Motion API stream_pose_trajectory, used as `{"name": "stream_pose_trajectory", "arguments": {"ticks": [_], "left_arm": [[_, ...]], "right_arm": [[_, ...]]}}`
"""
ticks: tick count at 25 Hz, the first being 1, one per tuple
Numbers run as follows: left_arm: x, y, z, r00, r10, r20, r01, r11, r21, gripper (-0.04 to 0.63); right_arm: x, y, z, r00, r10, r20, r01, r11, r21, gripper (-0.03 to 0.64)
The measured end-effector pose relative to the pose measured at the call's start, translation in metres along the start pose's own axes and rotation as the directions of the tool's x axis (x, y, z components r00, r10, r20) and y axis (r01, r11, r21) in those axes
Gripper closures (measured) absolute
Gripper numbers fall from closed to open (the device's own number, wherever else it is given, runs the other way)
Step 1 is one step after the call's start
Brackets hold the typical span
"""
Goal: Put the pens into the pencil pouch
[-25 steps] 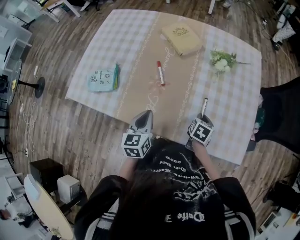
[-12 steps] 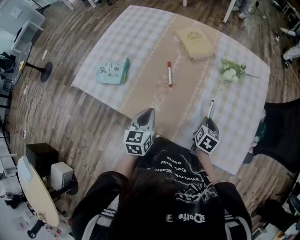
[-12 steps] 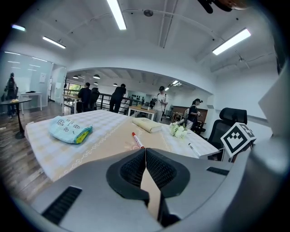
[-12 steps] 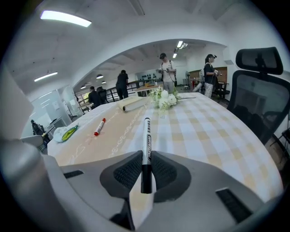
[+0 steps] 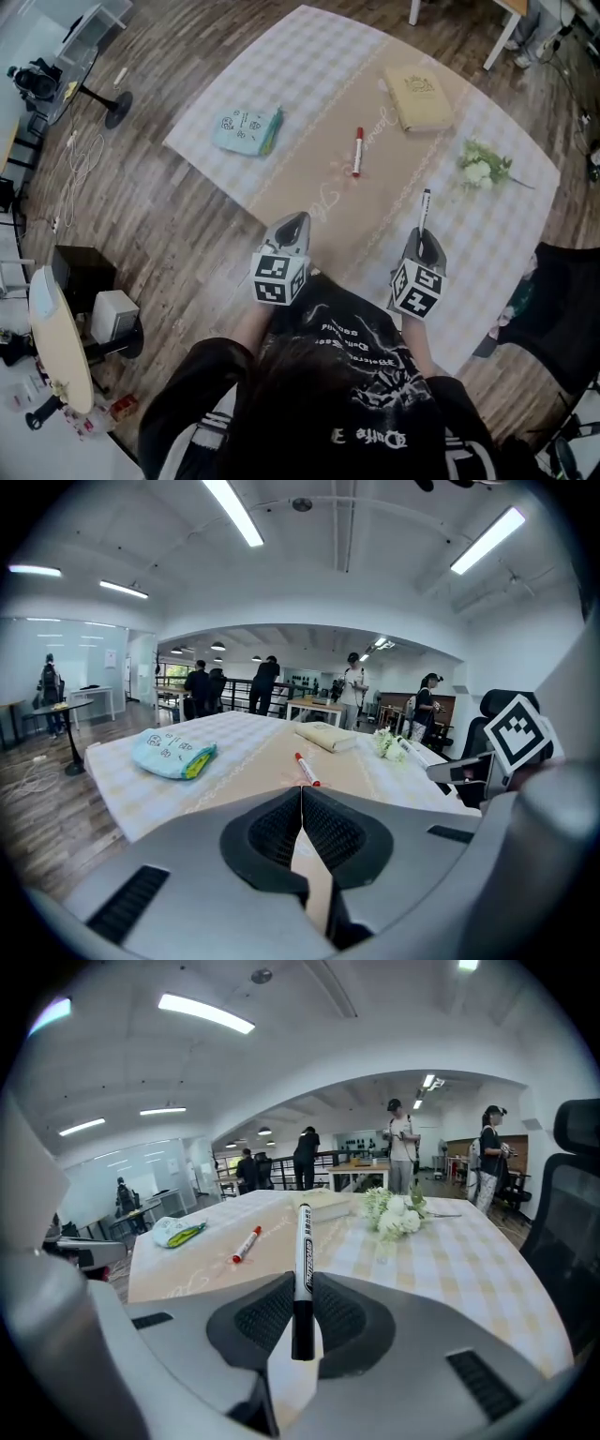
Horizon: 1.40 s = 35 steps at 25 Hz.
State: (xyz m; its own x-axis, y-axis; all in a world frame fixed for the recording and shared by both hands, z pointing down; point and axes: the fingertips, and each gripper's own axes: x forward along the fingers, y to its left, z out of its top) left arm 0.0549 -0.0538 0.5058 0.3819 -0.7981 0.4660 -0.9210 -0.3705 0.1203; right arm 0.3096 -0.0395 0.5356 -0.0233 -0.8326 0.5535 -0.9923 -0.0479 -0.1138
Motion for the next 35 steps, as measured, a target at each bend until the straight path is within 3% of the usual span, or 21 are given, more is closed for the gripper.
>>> {"name": "stream_pose_trajectory", "arguments": {"ticks": [9,15,21,25,28,35], "left_arm": [[0.000,0.039,0.017,0.986,0.164,0.031,-0.165,0.986,0.018,0.574],[0.021,0.078,0.014,0.966,0.256,-0.023,-0.249,0.954,0.170,0.574],[0.038,0.124,0.028,0.961,0.275,-0.032,-0.269,0.955,0.129,0.567],[0.052,0.155,0.033,0.960,0.273,-0.058,-0.264,0.956,0.127,0.496],[0.069,0.174,0.036,0.967,0.243,-0.080,-0.229,0.962,0.150,0.421],[0.108,0.217,0.039,0.960,0.242,-0.140,-0.203,0.947,0.248,0.417]], "right_arm": [[0.004,0.042,0.029,0.982,0.180,0.056,-0.170,0.973,-0.155,0.546],[0.007,0.071,0.044,0.969,0.230,0.089,-0.209,0.957,-0.202,0.546],[0.016,0.105,0.047,0.969,0.236,0.078,-0.217,0.957,-0.191,0.546],[0.025,0.135,0.051,0.967,0.242,0.074,-0.223,0.953,-0.203,0.546],[0.033,0.156,0.052,0.969,0.240,0.067,-0.222,0.953,-0.205,0.546],[0.050,0.189,0.057,0.979,0.194,0.058,-0.180,0.964,-0.194,0.546]]}}
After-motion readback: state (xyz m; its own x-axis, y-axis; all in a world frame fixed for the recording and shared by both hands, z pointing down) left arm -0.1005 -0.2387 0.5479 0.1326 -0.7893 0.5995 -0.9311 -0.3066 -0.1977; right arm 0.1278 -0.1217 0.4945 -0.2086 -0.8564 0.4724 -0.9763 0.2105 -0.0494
